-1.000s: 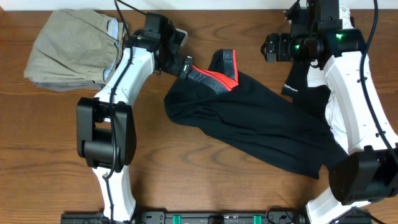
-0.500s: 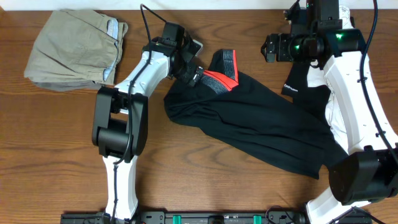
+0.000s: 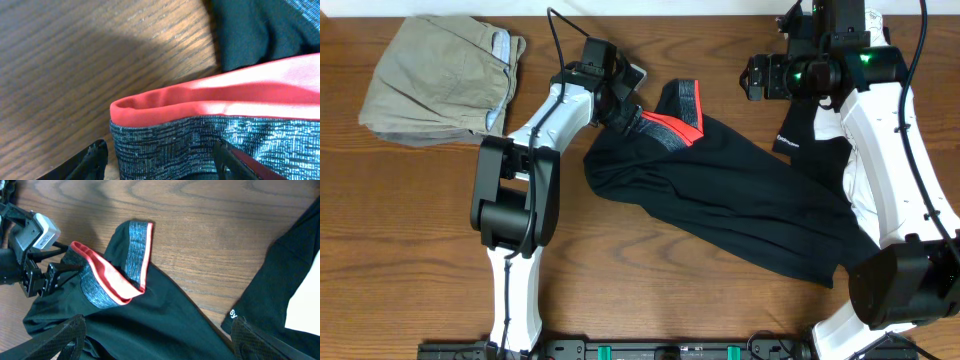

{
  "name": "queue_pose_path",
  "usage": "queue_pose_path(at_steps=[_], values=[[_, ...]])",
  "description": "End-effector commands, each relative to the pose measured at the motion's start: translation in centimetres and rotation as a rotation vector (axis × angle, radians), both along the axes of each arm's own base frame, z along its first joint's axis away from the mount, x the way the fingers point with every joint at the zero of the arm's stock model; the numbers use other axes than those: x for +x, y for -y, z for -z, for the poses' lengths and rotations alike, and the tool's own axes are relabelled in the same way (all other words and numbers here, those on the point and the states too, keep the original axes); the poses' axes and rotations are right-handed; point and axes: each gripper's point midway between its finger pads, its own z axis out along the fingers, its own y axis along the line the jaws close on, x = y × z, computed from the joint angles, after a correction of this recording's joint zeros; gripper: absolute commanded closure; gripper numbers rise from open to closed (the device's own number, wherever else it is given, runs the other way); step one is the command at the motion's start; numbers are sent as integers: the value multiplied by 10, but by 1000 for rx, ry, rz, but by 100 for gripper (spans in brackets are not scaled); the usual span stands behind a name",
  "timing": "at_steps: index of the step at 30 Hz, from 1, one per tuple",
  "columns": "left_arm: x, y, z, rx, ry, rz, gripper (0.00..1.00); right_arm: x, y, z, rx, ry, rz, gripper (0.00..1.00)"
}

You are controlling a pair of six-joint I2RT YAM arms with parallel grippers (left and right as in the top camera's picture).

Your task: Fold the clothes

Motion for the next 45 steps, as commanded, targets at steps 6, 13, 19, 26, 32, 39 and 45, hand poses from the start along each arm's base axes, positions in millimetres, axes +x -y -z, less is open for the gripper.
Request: queue_pose_path(at_steps=[6, 13, 19, 26, 32, 39, 45], values=[[2, 1, 4, -1, -8, 9, 43, -2, 1, 3, -6, -4, -8, 10], [-6, 3, 9, -4, -51, -20, 86, -3, 1, 3, -6, -6, -7, 10], [5, -41, -2, 98, -42, -274, 94, -3, 1, 3, -6, -6, -8, 10], [-8, -111, -78, 88, -38, -605, 94, 0, 1, 3, -5, 3, -7, 9], [-49, -158, -129, 47, -104, -832, 94, 4, -2, 4, -4, 12, -11, 9], [-102, -176, -127, 124, -281, -882, 94, 4, -6, 9, -4, 2, -20, 9], [-134, -176, -112, 188, -408, -876, 94, 4, -6, 11, -4, -4, -20, 9]])
